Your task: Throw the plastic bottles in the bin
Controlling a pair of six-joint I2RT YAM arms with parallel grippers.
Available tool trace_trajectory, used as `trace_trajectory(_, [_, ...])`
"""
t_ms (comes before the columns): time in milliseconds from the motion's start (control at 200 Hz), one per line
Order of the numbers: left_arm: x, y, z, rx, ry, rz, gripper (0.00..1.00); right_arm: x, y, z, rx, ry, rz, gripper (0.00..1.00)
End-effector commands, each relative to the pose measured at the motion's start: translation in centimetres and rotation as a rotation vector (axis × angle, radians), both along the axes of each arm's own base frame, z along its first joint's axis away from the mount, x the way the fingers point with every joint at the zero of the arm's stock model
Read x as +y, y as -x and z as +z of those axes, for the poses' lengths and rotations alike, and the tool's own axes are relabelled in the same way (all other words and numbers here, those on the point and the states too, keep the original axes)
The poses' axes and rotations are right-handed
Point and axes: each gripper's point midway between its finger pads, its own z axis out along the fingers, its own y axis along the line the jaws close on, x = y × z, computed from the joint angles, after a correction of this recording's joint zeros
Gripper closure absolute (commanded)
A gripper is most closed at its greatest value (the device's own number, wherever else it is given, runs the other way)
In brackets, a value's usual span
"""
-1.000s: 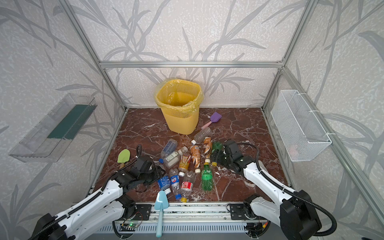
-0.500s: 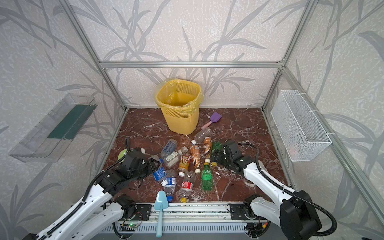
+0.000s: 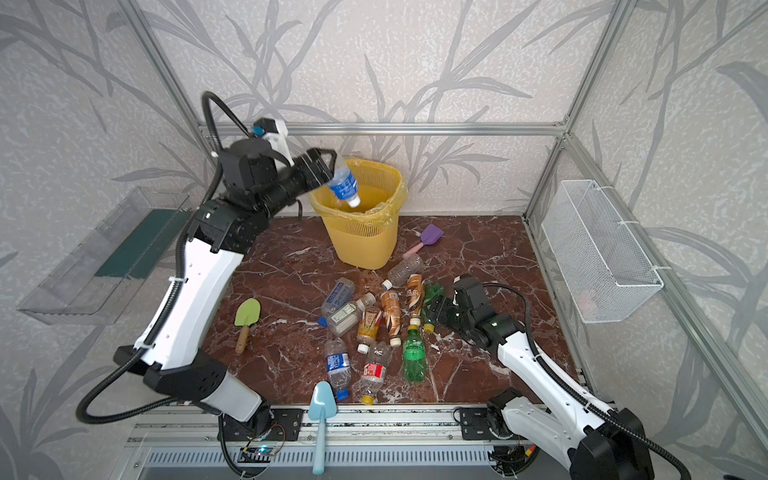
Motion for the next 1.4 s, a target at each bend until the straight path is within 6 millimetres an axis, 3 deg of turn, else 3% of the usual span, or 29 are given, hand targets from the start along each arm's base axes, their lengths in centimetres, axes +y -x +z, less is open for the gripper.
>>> trace_trajectory(0, [1.4, 0.4, 0.5, 0.047, -0.057, -0.02, 0.01, -0.8, 0.5, 1.1, -0.012, 0.019, -0.013, 0.21])
trace_trajectory(100, [2.8, 2.3, -2.0, 0.103, -0.108, 0.029, 0.01, -1.1, 0.7, 0.8, -0.013, 0.022, -0.021, 0.21])
trace_trajectory(120, [3.5, 3.3, -1.5, 0.076, -0.101, 0.045, 0.01, -1.1, 0.7, 0.7, -0.012, 0.021, -0.021, 0.21])
trace_trajectory(155, [4.2, 4.0, -3.0, 0.072, -0.11, 0.07, 0.01, -1.1, 0.7, 0.4, -0.005, 0.023, -0.018, 0.21])
trace_trajectory(185, [5.2, 5.5, -3.0, 0.035, -0.093, 0.088, 0.01, -1.0, 0.6, 0.1, 0.001, 0.025, -0.011, 0.2])
trace_trajectory(280, [7.4, 9.1, -6.6, 0.08, -0.106, 0.127, 0.01, -0.6, 0.4, -0.6, 0.018, 0.025, 0.001, 0.21])
trace_trajectory(535, [7.8, 14.7, -23.7, 0.394, -0.119, 0.053, 0.05, -0.2, 0.3, -2.0, 0.038, 0.015, 0.009, 0.21])
trace_trajectory(620, [8.1, 16.1, -28.0, 0.478, -0.109, 0.05, 0.05, -0.2, 0.5, -2.3, 0.046, 0.012, 0.013, 0.21])
trace_trajectory(710, [8.3, 17.3, -31.0, 0.53, -0.1, 0.048, 0.06, -0.3, 1.0, -2.7, 0.056, 0.016, 0.014, 0.2])
trace_trajectory(985, [8.1, 18.1, -34.7, 0.594, -0.076, 0.04, 0.06, -1.5, 1.8, -3.0, 0.068, 0.063, -0.009, 0.21])
trace_trajectory(1394, [7.7, 18.0, -36.6, 0.637, -0.058, 0.032, 0.07, -2.4, 0.9, -3.4, 0.07, 0.171, -0.002, 0.17])
